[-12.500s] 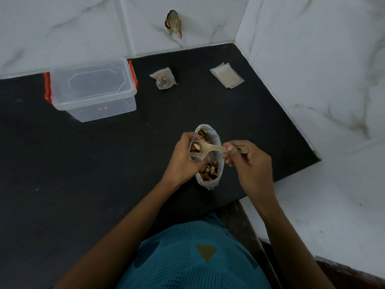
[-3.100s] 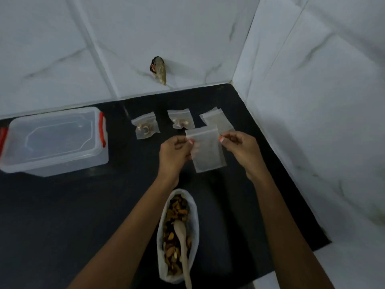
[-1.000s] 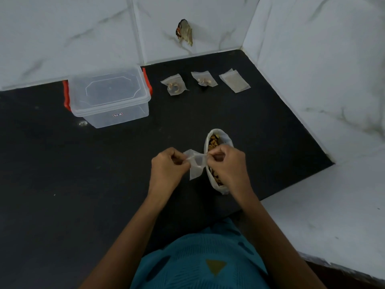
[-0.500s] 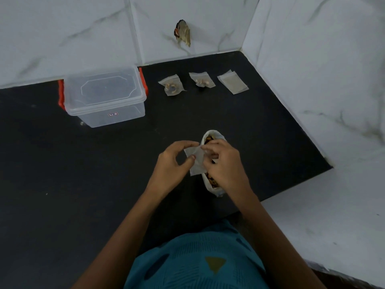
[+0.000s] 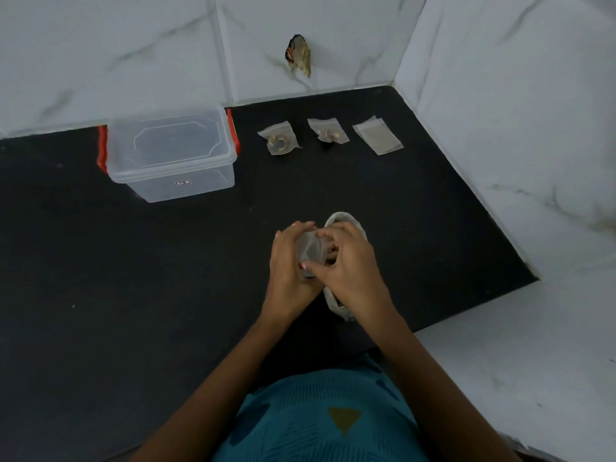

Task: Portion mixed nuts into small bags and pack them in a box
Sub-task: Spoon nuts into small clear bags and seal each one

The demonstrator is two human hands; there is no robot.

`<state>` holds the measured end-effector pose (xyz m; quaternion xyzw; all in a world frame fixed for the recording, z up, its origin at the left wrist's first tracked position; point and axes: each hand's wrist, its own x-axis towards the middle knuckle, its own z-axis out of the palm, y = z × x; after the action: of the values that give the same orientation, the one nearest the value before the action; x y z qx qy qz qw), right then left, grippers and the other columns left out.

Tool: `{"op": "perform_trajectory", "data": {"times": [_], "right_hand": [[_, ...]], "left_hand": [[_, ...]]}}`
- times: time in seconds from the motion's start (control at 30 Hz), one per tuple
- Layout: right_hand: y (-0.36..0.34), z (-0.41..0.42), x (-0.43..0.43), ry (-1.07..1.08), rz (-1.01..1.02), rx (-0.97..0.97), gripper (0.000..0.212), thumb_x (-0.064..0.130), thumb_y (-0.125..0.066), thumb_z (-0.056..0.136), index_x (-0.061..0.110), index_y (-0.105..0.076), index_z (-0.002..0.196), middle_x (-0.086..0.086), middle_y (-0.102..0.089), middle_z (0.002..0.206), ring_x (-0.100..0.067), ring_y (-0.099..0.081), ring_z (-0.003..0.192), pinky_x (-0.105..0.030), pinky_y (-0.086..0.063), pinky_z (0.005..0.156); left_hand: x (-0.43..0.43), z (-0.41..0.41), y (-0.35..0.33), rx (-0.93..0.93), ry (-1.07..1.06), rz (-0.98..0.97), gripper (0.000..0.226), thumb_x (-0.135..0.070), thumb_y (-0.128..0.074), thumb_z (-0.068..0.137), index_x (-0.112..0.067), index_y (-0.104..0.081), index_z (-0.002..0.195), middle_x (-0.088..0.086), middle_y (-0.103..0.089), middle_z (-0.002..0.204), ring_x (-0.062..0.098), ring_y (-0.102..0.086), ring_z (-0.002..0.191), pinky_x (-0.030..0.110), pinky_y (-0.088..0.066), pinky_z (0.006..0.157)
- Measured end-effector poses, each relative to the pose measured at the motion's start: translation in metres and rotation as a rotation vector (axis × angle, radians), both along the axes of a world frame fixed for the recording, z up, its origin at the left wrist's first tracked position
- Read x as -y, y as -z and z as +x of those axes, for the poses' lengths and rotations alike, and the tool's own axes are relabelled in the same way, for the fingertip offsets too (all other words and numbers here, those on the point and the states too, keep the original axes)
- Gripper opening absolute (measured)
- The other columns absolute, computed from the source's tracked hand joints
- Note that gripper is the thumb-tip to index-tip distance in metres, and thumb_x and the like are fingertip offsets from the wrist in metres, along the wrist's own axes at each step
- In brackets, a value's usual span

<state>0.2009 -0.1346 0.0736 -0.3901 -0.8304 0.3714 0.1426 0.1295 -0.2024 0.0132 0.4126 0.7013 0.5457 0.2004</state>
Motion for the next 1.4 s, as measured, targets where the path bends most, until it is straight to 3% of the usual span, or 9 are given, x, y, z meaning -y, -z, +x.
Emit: {"op": "perform_trajectory", "data": {"times": [0.2,0.33,0.47,0.63,0.77,0.87,1.03,1.17,1.4], "right_hand": [[-0.003,0.000,0.001,0.024,-0.051,-0.045,0.046,0.015,-0.074,0.075,0.009,-0.057,0.117,-0.001,-0.051,0.117,-0.006,-0.055,0.092,-0.010,-0.046,0.077],[-0.003,0.001,0.004,-0.001,-0.080,-0.058,0.045,0.011,-0.073,0.076,0.010,-0.057,0.117,0.004,-0.048,0.112,-0.003,-0.053,0.089,-0.010,-0.047,0.077],[0.001,0.004,0.007,-0.002,-0.024,-0.068,0.022,0.005,-0.057,0.087,0.007,-0.062,0.108,0.004,-0.050,0.114,-0.001,-0.052,0.095,-0.013,-0.045,0.087],[0.003,0.007,0.006,-0.010,0.036,-0.011,0.021,0.005,-0.051,0.091,0.001,-0.063,0.108,-0.001,-0.049,0.123,-0.006,-0.052,0.104,-0.016,-0.041,0.094],[0.002,0.008,0.003,-0.009,-0.012,-0.008,0.028,0.009,-0.064,0.084,0.001,-0.061,0.111,-0.002,-0.051,0.121,-0.012,-0.054,0.107,-0.025,-0.044,0.097],[0.001,0.012,0.001,0.028,-0.060,-0.058,0.026,0.009,-0.067,0.081,0.004,-0.064,0.106,0.003,-0.054,0.103,-0.004,-0.057,0.091,-0.012,-0.046,0.085],[0.006,0.034,-0.008,0.149,-0.178,-0.190,0.012,0.004,-0.065,0.082,0.007,-0.068,0.093,0.010,-0.058,0.086,0.011,-0.057,0.075,-0.001,-0.043,0.068],[0.018,0.059,-0.013,0.170,-0.151,-0.023,0.012,0.009,-0.068,0.080,0.013,-0.065,0.091,0.002,-0.058,0.095,0.003,-0.054,0.078,-0.004,-0.044,0.067],[0.039,0.087,-0.007,-0.025,-0.088,0.436,0.052,0.026,-0.073,0.075,0.024,-0.051,0.122,0.005,-0.038,0.120,-0.012,-0.045,0.105,-0.030,-0.047,0.086]], "left_hand": [[-0.001,-0.007,0.007,0.026,0.043,0.082,0.073,-0.034,-0.069,0.070,-0.039,-0.028,0.129,-0.030,-0.033,0.131,0.026,-0.039,0.131,0.060,-0.030,0.106],[-0.002,-0.007,0.007,0.080,0.046,0.061,0.064,-0.038,-0.068,0.068,-0.050,-0.033,0.120,-0.009,-0.041,0.126,0.021,-0.044,0.122,0.044,-0.043,0.100],[-0.001,-0.005,0.004,0.062,0.036,0.005,0.052,-0.044,-0.063,0.063,-0.044,-0.037,0.109,-0.022,-0.038,0.112,-0.001,-0.039,0.112,0.019,-0.040,0.087],[-0.002,-0.004,0.008,0.000,0.027,-0.008,0.057,-0.038,-0.065,0.066,-0.028,-0.040,0.116,-0.027,-0.036,0.112,-0.022,-0.028,0.110,0.043,-0.037,0.103],[-0.002,-0.005,0.008,-0.001,-0.001,-0.017,0.052,-0.030,-0.072,0.067,-0.028,-0.044,0.111,-0.027,-0.040,0.109,-0.019,-0.033,0.105,0.039,-0.044,0.093],[-0.003,-0.004,0.005,0.008,0.011,0.014,0.040,-0.029,-0.070,0.068,-0.028,-0.046,0.101,-0.026,-0.045,0.103,-0.016,-0.041,0.102,0.054,-0.037,0.100],[-0.004,-0.004,0.005,0.100,0.012,0.015,0.041,-0.041,-0.070,0.066,-0.043,-0.046,0.099,-0.014,-0.054,0.108,0.001,-0.047,0.113,0.050,-0.035,0.105],[-0.003,-0.009,0.014,0.189,-0.016,0.011,0.046,-0.043,-0.076,0.062,-0.048,-0.048,0.098,-0.004,-0.056,0.107,0.020,-0.054,0.106,0.046,-0.047,0.092],[0.004,-0.009,0.022,0.248,0.013,-0.023,0.042,-0.032,-0.078,0.065,-0.035,-0.050,0.096,-0.008,-0.057,0.102,0.011,-0.057,0.101,0.024,-0.048,0.087]]}}
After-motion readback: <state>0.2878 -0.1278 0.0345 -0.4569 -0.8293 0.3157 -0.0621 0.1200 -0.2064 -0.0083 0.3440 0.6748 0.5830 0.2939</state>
